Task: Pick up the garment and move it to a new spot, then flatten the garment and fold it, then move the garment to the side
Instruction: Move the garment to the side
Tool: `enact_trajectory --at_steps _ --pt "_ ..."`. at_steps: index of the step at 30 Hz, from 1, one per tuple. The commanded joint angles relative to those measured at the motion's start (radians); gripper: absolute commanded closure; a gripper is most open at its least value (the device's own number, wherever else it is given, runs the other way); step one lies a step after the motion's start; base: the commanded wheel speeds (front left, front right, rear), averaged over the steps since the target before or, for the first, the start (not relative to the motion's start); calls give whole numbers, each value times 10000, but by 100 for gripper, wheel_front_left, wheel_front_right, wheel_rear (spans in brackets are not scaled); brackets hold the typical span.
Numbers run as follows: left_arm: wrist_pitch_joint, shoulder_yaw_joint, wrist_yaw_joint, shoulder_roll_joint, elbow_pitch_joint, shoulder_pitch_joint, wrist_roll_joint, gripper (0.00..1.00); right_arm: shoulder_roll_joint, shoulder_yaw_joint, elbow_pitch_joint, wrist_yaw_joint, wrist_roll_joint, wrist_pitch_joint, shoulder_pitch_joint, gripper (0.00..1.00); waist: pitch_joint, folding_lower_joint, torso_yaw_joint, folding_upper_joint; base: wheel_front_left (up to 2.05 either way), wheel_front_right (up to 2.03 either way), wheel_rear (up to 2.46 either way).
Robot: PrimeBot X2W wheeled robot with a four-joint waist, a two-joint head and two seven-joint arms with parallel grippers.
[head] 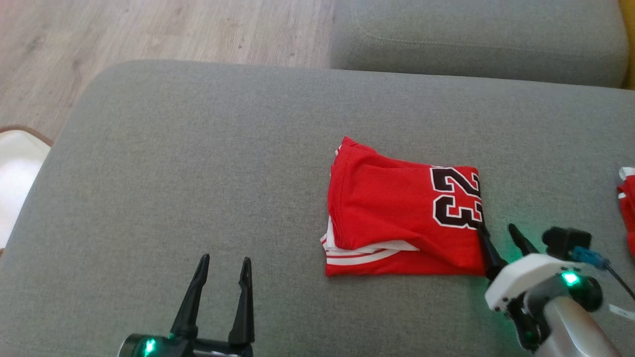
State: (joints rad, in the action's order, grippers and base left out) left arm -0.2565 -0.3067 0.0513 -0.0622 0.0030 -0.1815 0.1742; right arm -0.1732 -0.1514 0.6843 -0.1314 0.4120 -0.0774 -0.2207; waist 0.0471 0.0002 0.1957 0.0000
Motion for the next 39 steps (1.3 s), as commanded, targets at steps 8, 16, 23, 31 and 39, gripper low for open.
enact_trajectory --at_steps 8,16,23,31,39 --pt "-53 6 43 120 -505 672 -566 0 378 -1173 1516 7 1570 296 -1522 100 367 -2 -155 0 0 0 0" --pt "-53 67 181 120 -729 850 -521 0 -318 -2203 1562 7 1966 -569 -2413 100 874 -2 -1134 0 0 0 0" --pt "-53 219 151 120 -850 1002 -555 0 -1755 -2875 1536 7 1243 -773 -3144 100 1171 -2 -2337 0 0 0 0" --pt "-53 337 75 120 -811 1351 -725 0 -3692 -3020 993 7 899 -460 -4075 100 1599 -2 -3704 0 0 0 0" --pt "-53 363 -80 120 -728 1695 -953 0 -5121 -2132 790 7 355 -264 -4986 0 2194 -2 -4143 0 0 0 0"
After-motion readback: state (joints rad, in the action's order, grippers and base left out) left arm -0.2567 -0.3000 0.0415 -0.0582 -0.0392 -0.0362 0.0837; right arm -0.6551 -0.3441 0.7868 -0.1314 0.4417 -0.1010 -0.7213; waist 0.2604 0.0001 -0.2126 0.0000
